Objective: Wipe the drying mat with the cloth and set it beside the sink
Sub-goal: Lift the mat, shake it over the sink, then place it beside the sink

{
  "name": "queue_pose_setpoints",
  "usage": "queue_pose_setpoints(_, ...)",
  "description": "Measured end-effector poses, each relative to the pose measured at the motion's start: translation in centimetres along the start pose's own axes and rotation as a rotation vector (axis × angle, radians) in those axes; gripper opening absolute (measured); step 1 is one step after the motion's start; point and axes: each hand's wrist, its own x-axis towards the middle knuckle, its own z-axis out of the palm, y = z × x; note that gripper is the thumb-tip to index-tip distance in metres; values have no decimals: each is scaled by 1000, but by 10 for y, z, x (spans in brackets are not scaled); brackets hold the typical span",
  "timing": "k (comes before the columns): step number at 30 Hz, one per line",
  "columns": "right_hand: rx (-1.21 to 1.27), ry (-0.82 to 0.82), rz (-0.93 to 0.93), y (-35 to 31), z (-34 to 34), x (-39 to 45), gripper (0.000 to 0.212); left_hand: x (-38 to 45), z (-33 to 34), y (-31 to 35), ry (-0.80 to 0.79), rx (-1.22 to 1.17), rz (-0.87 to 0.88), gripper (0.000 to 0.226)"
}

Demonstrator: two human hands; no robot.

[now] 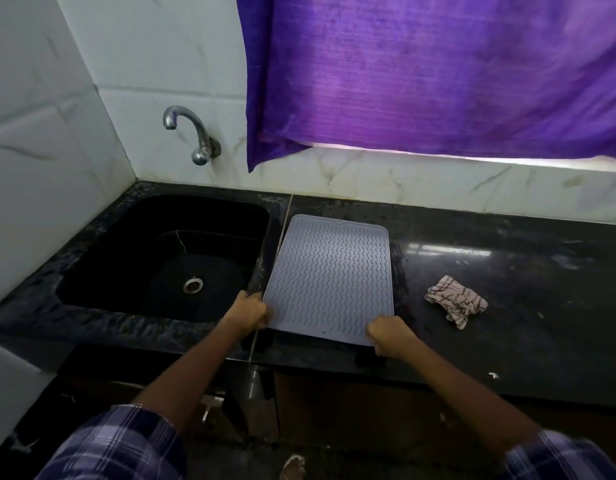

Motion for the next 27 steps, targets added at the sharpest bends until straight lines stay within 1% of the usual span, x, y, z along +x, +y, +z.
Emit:
queue_pose_setpoints(3, -21, -20, 20, -4, -1, 2, 28, 2, -4, 7, -1, 91, -9, 27)
queue_pose_setpoints(7, 19, -60, -1, -2, -7, 0, 32, 4, -10, 16, -45, 146, -24, 29)
queue_pose_setpoints(9, 32, -73, -4, 1, -8, -1, 31, 3, -12, 20, -65, 129, -47, 29)
queue_pose_setpoints(12, 39, -79, -4, 4, -9, -4, 22, 0, -22, 25, -92, 99, -82, 29)
queue_pose_setpoints(16, 45, -44, 10, 9, -9, -7, 32, 1, -26, 28, -82, 77, -75, 28)
queue_pose_setpoints(19, 38, -52, 9, 8, -3, -7, 32, -1, -14, 29, -43, 67, -79, 27)
queue_pose_setpoints(22, 57, -52, 5, 7, -5, -8, 35, -3, -8, 28, -56, 17, -100, 30)
queue_pose_setpoints(27, 68, -51, 34, 10, -6, -11, 34, -4, -6, 34, -71, 55, -88, 33)
